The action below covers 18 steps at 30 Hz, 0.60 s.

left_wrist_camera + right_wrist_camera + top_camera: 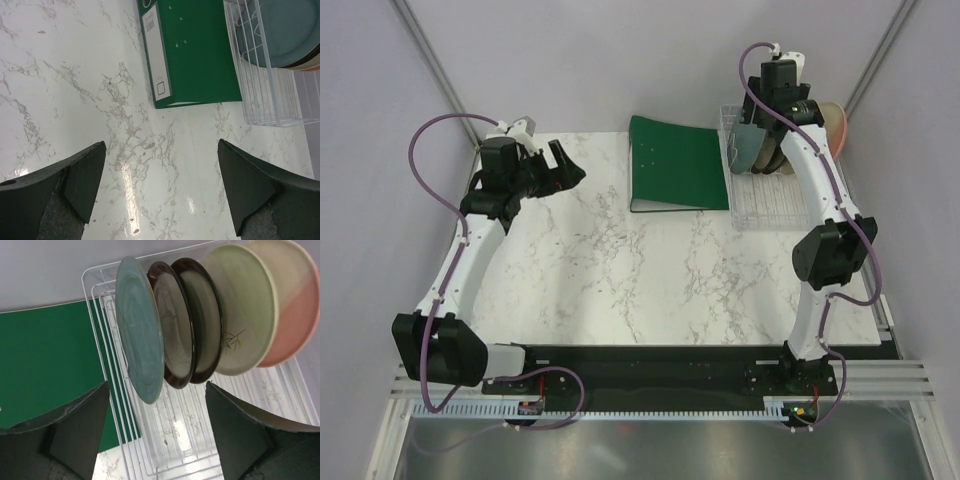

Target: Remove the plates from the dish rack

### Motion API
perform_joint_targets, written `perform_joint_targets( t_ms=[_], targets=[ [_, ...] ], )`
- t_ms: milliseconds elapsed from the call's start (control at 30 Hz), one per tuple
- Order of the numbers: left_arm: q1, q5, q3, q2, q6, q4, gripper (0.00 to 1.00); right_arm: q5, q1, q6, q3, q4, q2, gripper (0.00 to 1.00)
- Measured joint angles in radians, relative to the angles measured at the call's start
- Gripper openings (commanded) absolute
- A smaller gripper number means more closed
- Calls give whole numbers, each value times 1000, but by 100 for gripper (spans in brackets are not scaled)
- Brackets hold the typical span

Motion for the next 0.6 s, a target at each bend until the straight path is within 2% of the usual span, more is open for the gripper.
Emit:
perform_joint_targets(
  t_ms=[133, 200, 333, 367, 433, 467, 533, 567, 600],
  targets=[
    [1, 2, -5, 0, 0, 16, 100, -26, -9, -3, 11, 33, 65, 84],
    [1, 3, -10, 0, 1, 24, 100, -34, -14, -3, 11, 44, 99, 87],
    [1, 3, -23, 0, 5, 40, 100, -47, -29, -3, 11, 63, 150, 84],
    [1, 3, -28, 0, 7, 47, 100, -50, -33, -3, 11, 68, 159, 78],
    [1, 3, -42, -2, 10, 65, 100, -58, -42, -5, 13, 72, 174, 72],
    [1, 2, -55, -5, 10, 77, 100, -64, -46, -6, 15, 77, 183, 62],
    [1, 1, -77, -13, 10, 92, 100, -86, -56, -5, 19, 95, 200, 58],
    [1, 2, -87, -17, 10, 97, 100, -100, -61, -4, 19, 103, 206, 49],
    [1, 6, -92, -19, 10, 99, 100, -111, -64, -3, 19, 108, 210, 45]
  ],
)
